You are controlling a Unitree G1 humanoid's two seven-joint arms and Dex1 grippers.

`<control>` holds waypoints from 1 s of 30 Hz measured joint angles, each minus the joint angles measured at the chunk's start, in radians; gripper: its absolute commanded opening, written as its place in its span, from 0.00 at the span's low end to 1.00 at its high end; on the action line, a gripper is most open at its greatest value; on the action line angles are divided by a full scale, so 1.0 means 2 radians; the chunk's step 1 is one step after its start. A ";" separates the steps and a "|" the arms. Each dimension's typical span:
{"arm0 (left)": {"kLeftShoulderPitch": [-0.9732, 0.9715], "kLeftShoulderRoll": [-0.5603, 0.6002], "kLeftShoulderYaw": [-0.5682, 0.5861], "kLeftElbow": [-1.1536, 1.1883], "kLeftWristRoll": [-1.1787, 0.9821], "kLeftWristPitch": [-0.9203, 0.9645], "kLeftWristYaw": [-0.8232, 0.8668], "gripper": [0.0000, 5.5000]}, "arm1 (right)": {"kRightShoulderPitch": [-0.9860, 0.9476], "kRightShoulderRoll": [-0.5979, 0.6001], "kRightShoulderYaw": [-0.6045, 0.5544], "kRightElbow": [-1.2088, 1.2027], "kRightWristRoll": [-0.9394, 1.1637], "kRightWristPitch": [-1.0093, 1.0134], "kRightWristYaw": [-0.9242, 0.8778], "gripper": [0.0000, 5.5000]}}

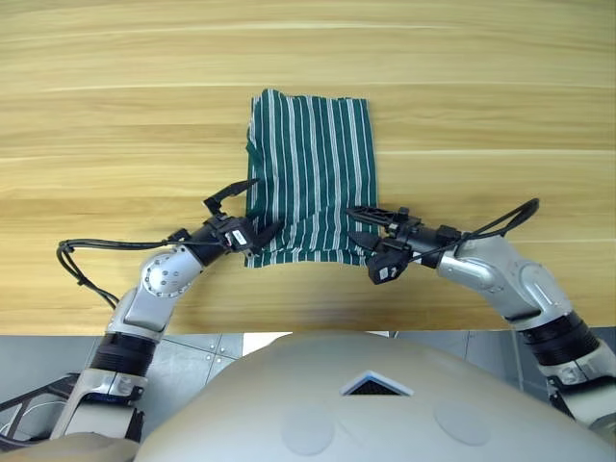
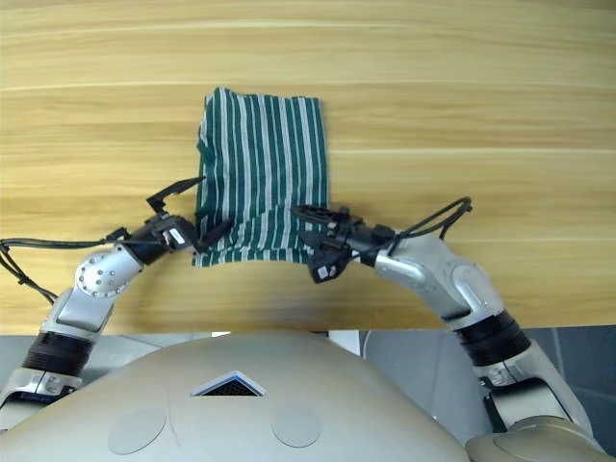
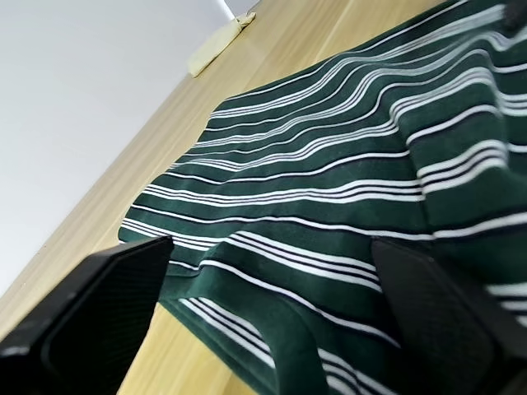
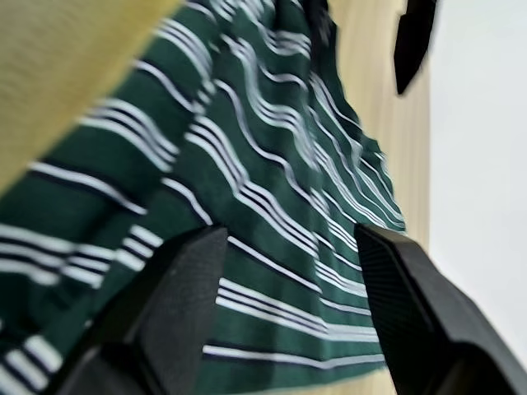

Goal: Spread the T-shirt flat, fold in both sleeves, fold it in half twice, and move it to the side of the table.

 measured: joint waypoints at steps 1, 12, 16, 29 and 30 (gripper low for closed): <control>-0.004 -0.002 -0.002 0.002 0.000 0.000 0.000 0.81 | -0.006 0.001 0.007 0.001 -0.006 -0.006 0.001 0.52; -0.025 -0.011 -0.014 0.021 0.000 0.002 0.002 0.81 | 0.002 -0.064 0.008 -0.040 -0.015 -0.029 0.030 0.52; -0.031 -0.011 -0.015 0.032 0.000 0.000 0.003 0.81 | 0.007 -0.088 -0.001 -0.052 -0.015 -0.033 0.036 0.52; -0.035 -0.001 -0.013 0.038 -0.009 -0.009 0.001 0.81 | 0.005 -0.092 -0.008 -0.049 -0.016 -0.034 0.036 0.52; -0.035 -0.001 -0.013 0.038 -0.010 -0.010 0.001 0.81 | 0.004 -0.085 -0.010 -0.049 -0.014 -0.033 0.035 0.52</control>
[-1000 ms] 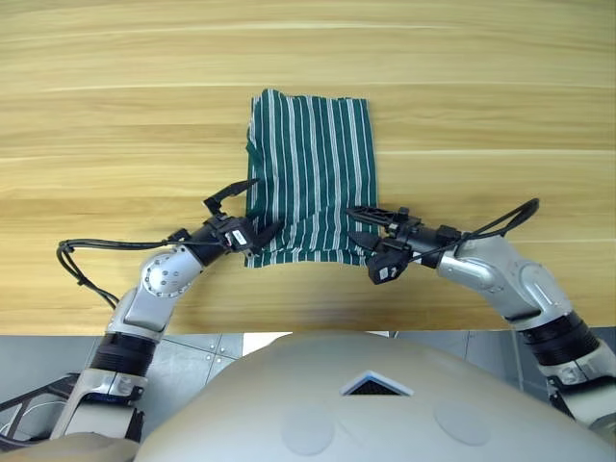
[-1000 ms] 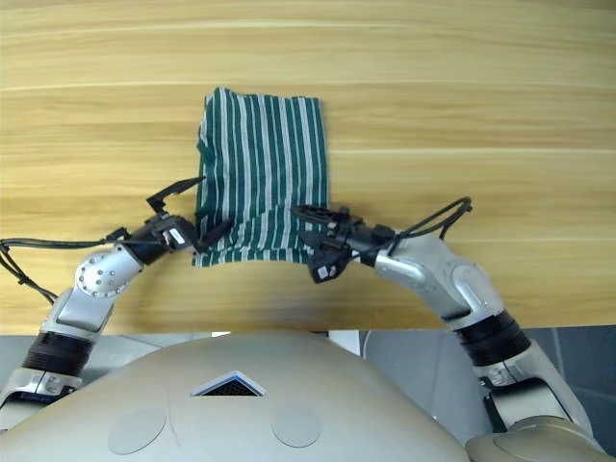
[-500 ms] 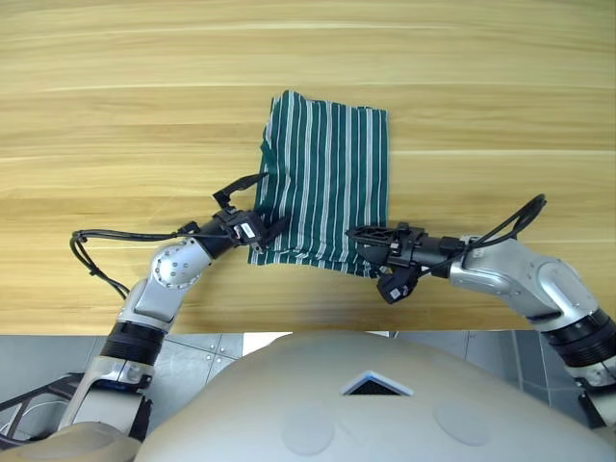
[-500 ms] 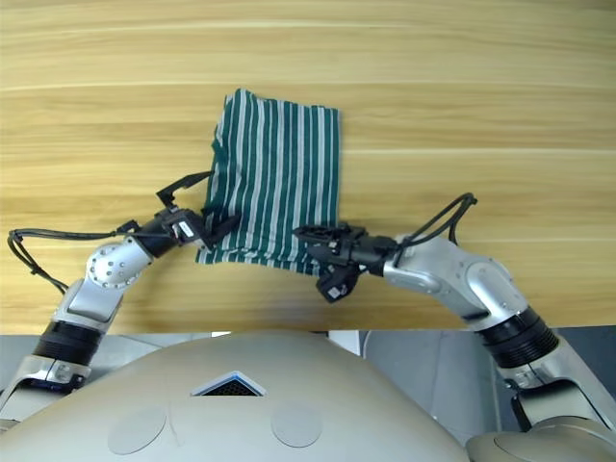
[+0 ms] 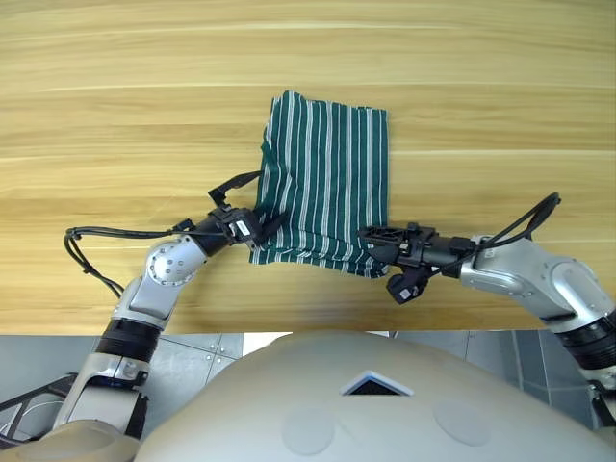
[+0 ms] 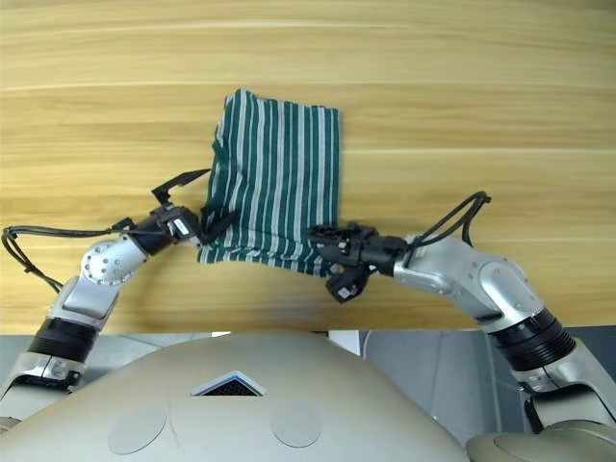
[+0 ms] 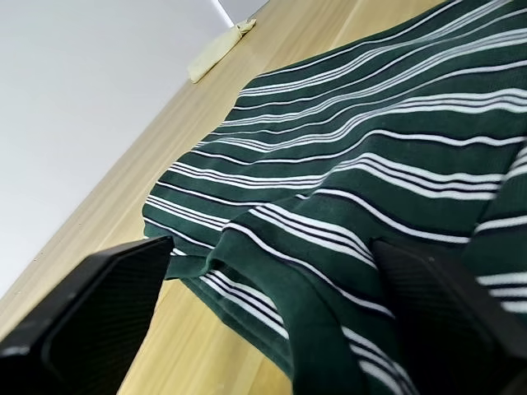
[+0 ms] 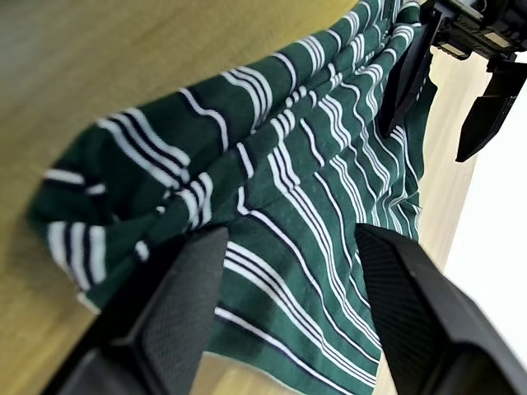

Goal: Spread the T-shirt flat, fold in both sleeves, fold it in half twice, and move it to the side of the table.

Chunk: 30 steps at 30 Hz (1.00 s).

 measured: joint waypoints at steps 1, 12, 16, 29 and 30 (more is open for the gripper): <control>0.001 -0.001 0.000 -0.003 -0.004 -0.001 0.000 0.81 | -0.001 0.010 -0.002 -0.002 0.010 0.006 -0.001 0.52; 0.022 -0.034 0.053 -0.114 -0.072 -0.007 0.026 0.81 | -0.024 0.092 -0.012 -0.024 0.060 0.028 -0.020 0.52; 0.019 -0.034 0.038 -0.110 -0.068 0.003 0.009 0.81 | -0.024 0.097 -0.002 -0.003 0.049 0.024 -0.019 0.52; -0.007 -0.013 -0.029 -0.014 0.024 0.005 -0.011 0.81 | -0.024 0.086 0.014 0.048 0.016 0.007 -0.010 0.52; -0.007 -0.013 -0.029 -0.014 0.024 0.004 -0.009 0.81 | -0.021 0.082 0.013 0.037 0.018 0.005 -0.010 0.52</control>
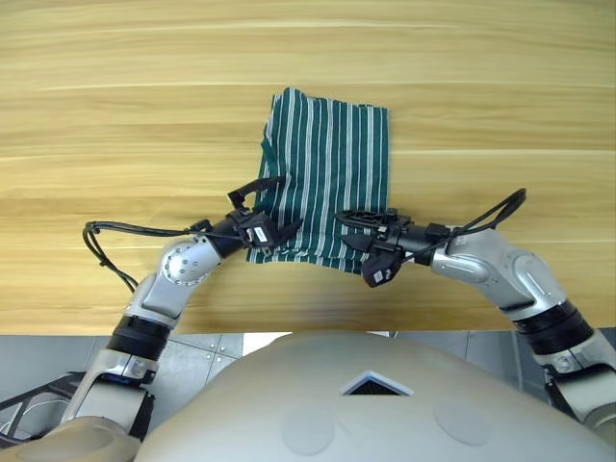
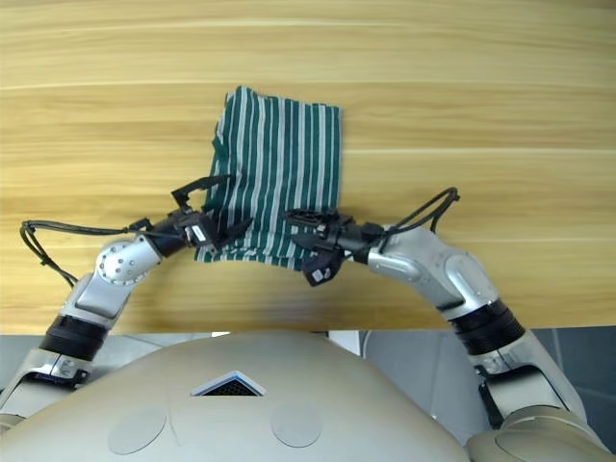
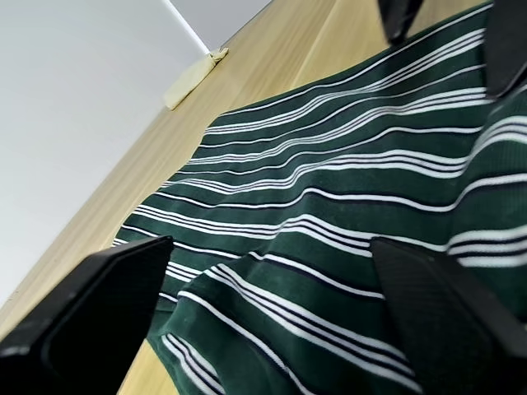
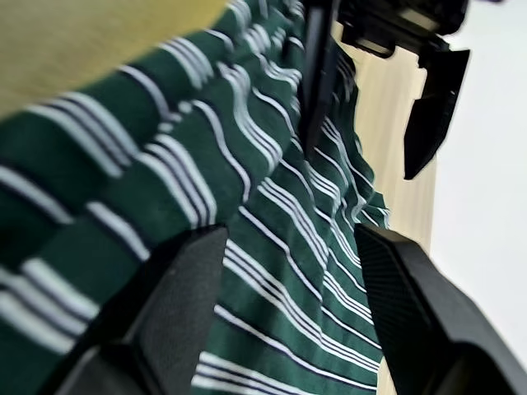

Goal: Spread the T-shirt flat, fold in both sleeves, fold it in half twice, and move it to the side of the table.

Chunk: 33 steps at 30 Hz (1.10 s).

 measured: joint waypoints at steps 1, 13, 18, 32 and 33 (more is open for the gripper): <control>0.001 0.000 0.000 0.000 0.000 -0.001 0.001 0.81 | 0.001 0.000 -0.001 -0.006 0.003 -0.001 0.000 0.52; -0.017 -0.006 -0.013 0.019 -0.004 -0.007 0.003 0.81 | -0.021 0.047 0.019 -0.010 0.027 0.001 0.002 0.52; -0.018 -0.006 -0.015 0.020 -0.004 -0.007 0.006 0.81 | -0.023 0.051 0.041 0.025 0.009 -0.003 0.007 0.52; -0.034 -0.006 -0.012 0.038 -0.005 -0.013 0.011 0.81 | -0.004 -0.009 0.013 0.010 0.013 -0.011 0.020 0.52; -0.037 -0.006 -0.012 0.042 -0.005 -0.014 0.010 0.81 | -0.004 -0.010 0.011 0.010 0.013 -0.011 0.021 0.52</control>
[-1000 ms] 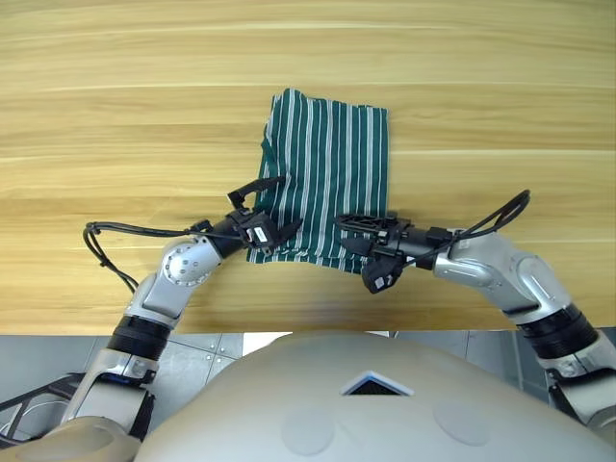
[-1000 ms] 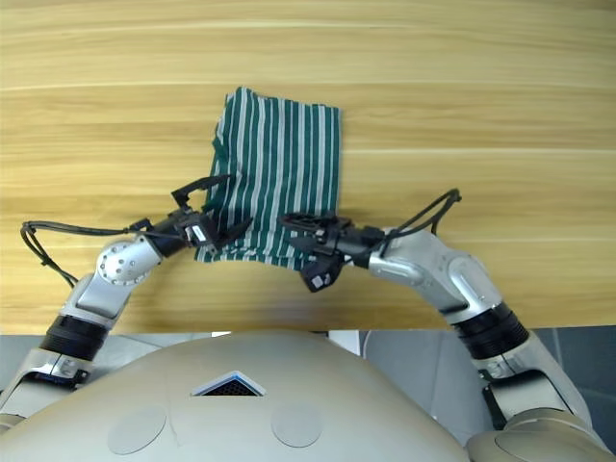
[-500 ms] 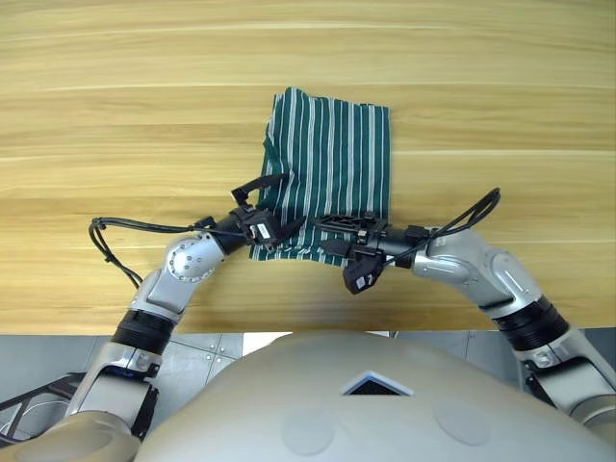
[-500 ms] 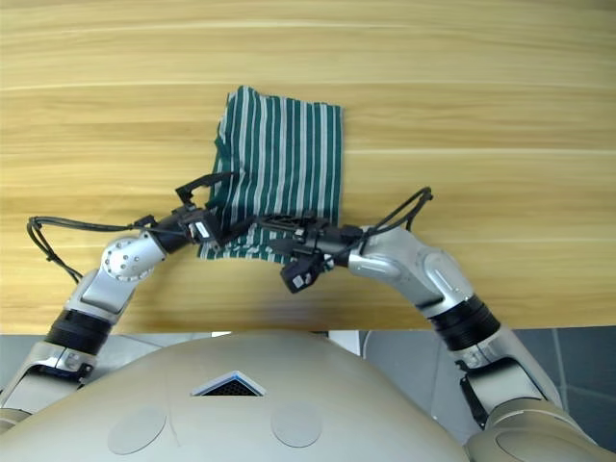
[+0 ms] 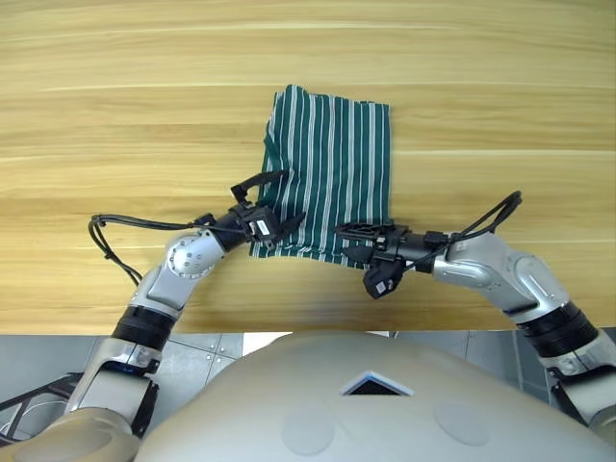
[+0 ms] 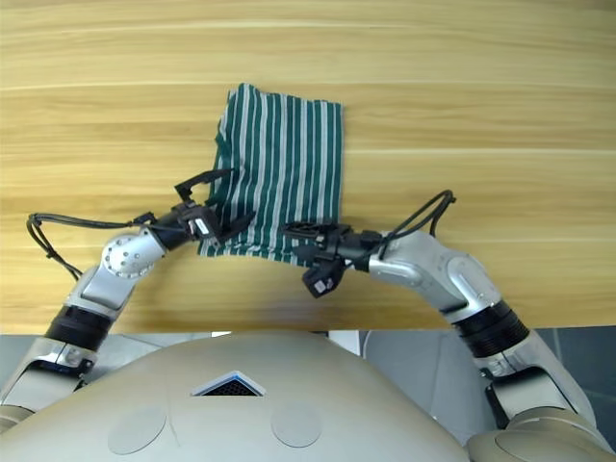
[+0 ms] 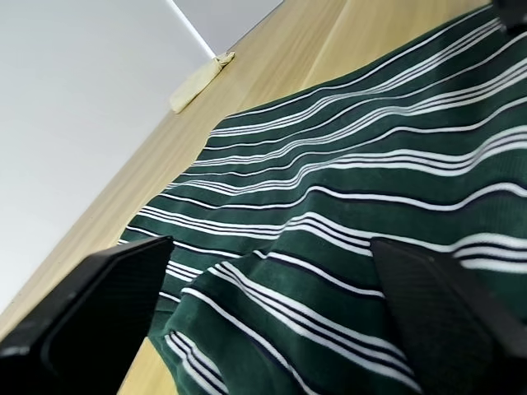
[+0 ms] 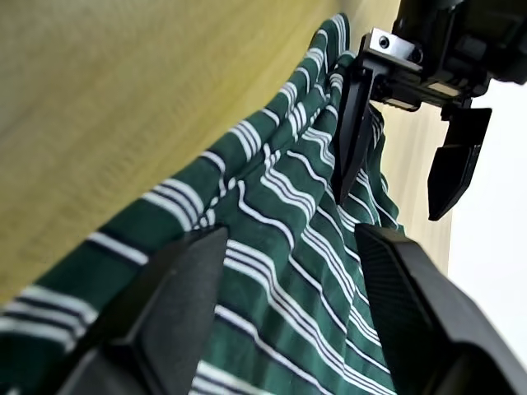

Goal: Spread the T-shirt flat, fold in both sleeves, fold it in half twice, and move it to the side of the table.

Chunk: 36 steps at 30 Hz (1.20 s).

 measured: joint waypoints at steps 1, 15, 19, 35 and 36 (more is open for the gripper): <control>-0.002 0.000 0.000 0.002 -0.001 0.000 0.000 0.81 | 0.000 -0.001 -0.002 0.000 0.000 0.000 0.000 0.52; 0.082 -0.002 0.071 -0.141 -0.097 -0.022 0.014 0.81 | -0.015 0.006 -0.129 0.004 0.102 -0.024 -0.082 0.52; 0.128 0.020 0.151 -0.203 -0.096 0.000 0.027 0.81 | 0.006 -0.042 -0.153 0.086 0.040 -0.049 -0.119 0.52; 0.090 0.171 0.090 -0.098 -0.001 -0.025 -0.123 0.81 | 0.094 -0.092 -0.108 0.047 0.027 -0.082 -0.082 0.52; 0.078 0.169 0.079 -0.092 -0.003 -0.025 -0.126 0.81 | 0.095 -0.092 -0.108 0.046 0.027 -0.081 -0.080 0.52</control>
